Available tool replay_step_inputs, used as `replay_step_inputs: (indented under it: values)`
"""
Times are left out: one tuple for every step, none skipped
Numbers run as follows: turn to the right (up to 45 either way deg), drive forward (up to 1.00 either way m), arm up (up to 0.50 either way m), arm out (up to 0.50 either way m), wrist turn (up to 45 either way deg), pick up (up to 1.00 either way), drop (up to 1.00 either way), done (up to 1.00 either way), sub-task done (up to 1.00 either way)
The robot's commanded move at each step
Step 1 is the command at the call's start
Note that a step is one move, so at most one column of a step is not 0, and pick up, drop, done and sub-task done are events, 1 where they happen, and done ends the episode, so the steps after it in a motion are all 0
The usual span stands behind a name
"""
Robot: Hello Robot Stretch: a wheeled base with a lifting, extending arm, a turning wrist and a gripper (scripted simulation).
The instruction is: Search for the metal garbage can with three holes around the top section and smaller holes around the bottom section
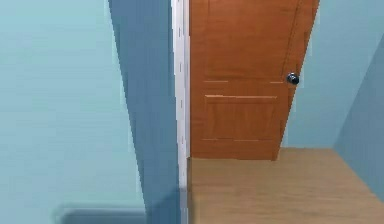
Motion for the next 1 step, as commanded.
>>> replay_step_inputs:
  values:
    - [30.0, 0.0, 0.0, 0.0, 0.0, 0.0, 0.0, 0.0, 0.0]
